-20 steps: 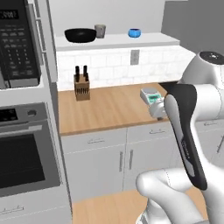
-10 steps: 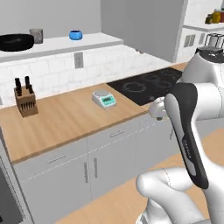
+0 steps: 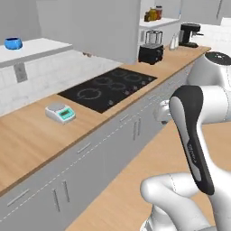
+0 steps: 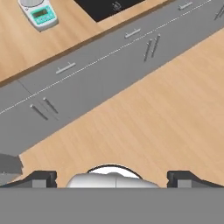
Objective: Gather all objects into one cabinet and sort the glasses and bowls to opposite sides.
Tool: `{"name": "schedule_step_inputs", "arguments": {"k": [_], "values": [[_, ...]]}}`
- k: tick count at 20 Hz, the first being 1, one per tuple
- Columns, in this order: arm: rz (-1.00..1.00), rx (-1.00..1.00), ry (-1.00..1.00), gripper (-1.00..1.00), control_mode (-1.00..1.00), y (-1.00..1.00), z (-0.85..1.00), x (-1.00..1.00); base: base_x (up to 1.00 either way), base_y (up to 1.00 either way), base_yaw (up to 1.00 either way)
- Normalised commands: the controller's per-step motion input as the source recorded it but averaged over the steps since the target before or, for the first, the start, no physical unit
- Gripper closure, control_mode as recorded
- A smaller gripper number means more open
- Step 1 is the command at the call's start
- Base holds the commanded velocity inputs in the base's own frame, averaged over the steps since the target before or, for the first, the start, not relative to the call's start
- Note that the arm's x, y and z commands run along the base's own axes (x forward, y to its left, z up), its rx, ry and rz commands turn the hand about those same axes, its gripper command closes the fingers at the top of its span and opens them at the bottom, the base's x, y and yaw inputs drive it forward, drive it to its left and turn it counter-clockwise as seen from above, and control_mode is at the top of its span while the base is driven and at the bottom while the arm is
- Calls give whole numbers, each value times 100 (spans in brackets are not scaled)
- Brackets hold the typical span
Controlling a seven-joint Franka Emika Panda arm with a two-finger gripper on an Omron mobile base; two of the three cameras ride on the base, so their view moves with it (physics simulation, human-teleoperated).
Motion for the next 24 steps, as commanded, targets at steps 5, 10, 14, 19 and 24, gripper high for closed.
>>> {"name": "schedule_step_inputs", "arguments": {"k": [5,10,14,19,24], "values": [[0,0,0,-100,100,0,0,0,0,-1,-54],[0,0,0,-100,100,0,0,0,0,-3,-52],[0,0,0,-100,100,0,0,0,9,-13,-51],[0,0,0,-100,100,0,0,0,25,-4,-50],[0,0,0,-100,100,0,0,0,49,-7,-46]]}}
